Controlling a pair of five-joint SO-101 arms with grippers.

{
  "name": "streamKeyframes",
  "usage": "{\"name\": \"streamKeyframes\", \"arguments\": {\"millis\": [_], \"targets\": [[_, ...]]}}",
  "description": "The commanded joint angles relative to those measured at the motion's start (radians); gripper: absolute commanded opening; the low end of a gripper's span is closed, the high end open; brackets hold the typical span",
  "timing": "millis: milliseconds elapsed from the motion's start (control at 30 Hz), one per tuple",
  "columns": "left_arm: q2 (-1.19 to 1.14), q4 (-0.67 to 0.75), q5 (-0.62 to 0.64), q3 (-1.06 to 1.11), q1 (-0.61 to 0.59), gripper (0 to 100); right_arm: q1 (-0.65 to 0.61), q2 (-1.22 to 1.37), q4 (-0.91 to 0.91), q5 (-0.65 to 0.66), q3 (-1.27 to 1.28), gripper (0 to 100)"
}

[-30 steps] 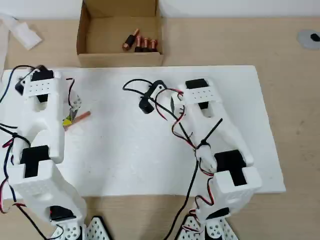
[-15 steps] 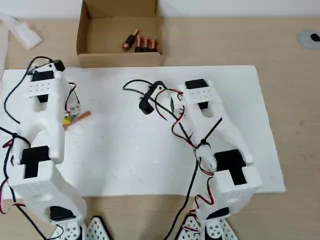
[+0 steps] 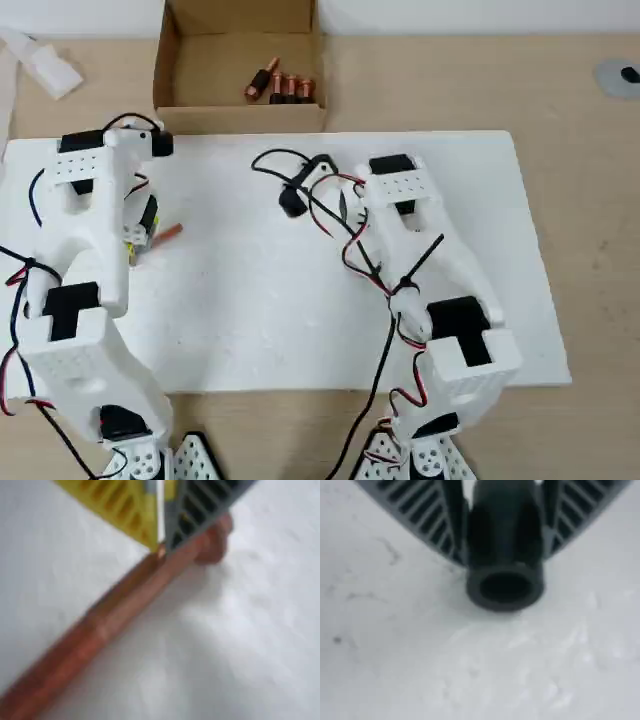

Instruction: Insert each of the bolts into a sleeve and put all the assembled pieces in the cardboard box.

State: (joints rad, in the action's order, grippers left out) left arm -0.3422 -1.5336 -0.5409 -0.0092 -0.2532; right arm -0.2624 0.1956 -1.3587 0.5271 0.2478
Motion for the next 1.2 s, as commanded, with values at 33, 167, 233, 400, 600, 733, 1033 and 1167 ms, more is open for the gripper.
{"name": "streamKeyframes", "arguments": {"millis": [33, 167, 233, 400, 600, 733, 1033, 1167], "targets": [[0.038, -0.058, 0.031, -0.055, -0.02, 1, 0.018, -0.008, -0.089, -0.018, -0.176, 0.9], [0.119, -0.06, 0.029, -0.06, -0.018, 1, 0.018, -0.008, -0.164, -0.018, -0.292, 0.9], [0.166, -0.061, -0.003, -0.055, -0.011, 1, 0.018, -0.008, -0.196, -0.018, -0.346, 0.9], [0.255, -0.063, -0.161, -0.037, -0.017, 1, 0.016, -0.008, -0.287, -0.018, -0.464, 0.9], [0.278, -0.057, -0.244, 0.043, -0.011, 2, 0.016, -0.008, -0.316, -0.018, -0.498, 0.9], [0.277, 0.014, -0.249, 0.117, -0.023, 13, 0.018, -0.007, -0.316, -0.018, -0.498, 0.9], [0.277, 0.23, -0.328, 0.262, -0.037, 19, 0.018, -0.007, -0.315, -0.017, -0.498, 0.9], [0.277, 0.284, -0.402, 0.316, -0.038, 19, 0.018, -0.007, -0.313, -0.015, -0.498, 0.9]]}}
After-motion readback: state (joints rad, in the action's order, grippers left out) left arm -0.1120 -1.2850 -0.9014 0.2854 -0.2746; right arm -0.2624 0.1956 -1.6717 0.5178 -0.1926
